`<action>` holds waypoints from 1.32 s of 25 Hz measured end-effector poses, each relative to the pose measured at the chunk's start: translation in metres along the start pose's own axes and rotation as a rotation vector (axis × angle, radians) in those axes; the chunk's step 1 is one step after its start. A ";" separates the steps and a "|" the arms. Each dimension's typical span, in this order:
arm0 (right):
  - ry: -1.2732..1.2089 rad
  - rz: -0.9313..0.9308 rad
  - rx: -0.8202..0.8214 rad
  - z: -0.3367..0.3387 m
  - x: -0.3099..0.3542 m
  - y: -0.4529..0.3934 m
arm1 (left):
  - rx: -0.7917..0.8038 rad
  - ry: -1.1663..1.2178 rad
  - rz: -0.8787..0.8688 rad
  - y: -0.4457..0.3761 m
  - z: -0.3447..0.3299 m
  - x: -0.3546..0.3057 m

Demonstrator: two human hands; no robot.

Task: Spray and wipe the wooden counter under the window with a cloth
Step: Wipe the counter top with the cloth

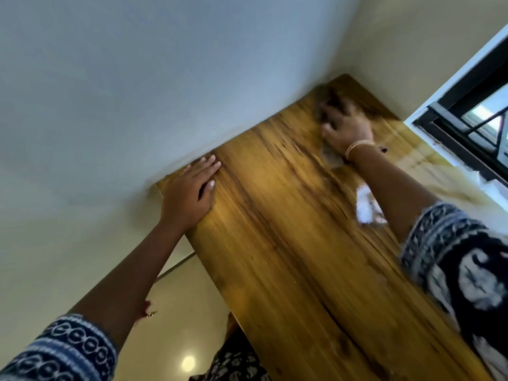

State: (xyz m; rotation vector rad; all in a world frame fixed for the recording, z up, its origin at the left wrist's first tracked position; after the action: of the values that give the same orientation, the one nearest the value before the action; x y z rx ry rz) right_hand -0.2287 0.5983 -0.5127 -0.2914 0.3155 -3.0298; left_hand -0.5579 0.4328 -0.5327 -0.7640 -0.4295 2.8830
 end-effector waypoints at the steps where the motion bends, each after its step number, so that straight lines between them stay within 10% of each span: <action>1: -0.013 -0.224 0.008 0.001 -0.028 -0.008 | -0.011 0.009 0.004 -0.001 0.000 0.001; 3: -0.001 -0.278 0.015 0.000 -0.012 -0.004 | -0.023 0.028 0.009 -0.003 -0.001 0.001; 9: -0.188 0.741 0.164 -0.004 0.187 0.226 | -0.010 -0.009 -0.007 -0.001 0.000 -0.006; 12: -0.250 1.043 0.260 0.013 0.182 0.320 | 0.062 -0.043 -0.043 0.003 -0.001 -0.021; 16: -0.075 0.355 -0.064 0.045 0.011 0.195 | 0.109 0.106 -0.079 0.030 -0.011 -0.062; 20: 0.013 -0.332 -0.051 0.066 -0.155 0.158 | 0.144 0.016 -0.157 0.071 -0.039 -0.112; 23: -0.064 -0.161 -0.017 0.061 -0.083 0.189 | 0.124 -0.024 -0.139 0.082 -0.044 -0.127; 29: -0.237 0.798 0.166 0.044 0.106 0.418 | 0.109 0.010 -0.157 0.096 -0.051 -0.167; 33: -0.121 0.623 0.004 0.066 0.011 0.341 | 0.144 -0.026 -0.215 0.107 -0.068 -0.190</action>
State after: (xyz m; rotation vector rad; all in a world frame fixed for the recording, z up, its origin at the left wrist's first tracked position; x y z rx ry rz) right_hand -0.2056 0.2511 -0.5193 -0.3044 0.3181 -2.3901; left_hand -0.3648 0.3105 -0.5331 -0.6173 -0.2831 2.6911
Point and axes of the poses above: each hand's wrist, its own y-axis away from the middle knuckle, its own z-axis out of the back of the hand, x = y × z, the point moved 9 cm from there along -y, towards the middle knuckle, and after that the axes turned 10 degrees about -x, right-handed, at the moved point
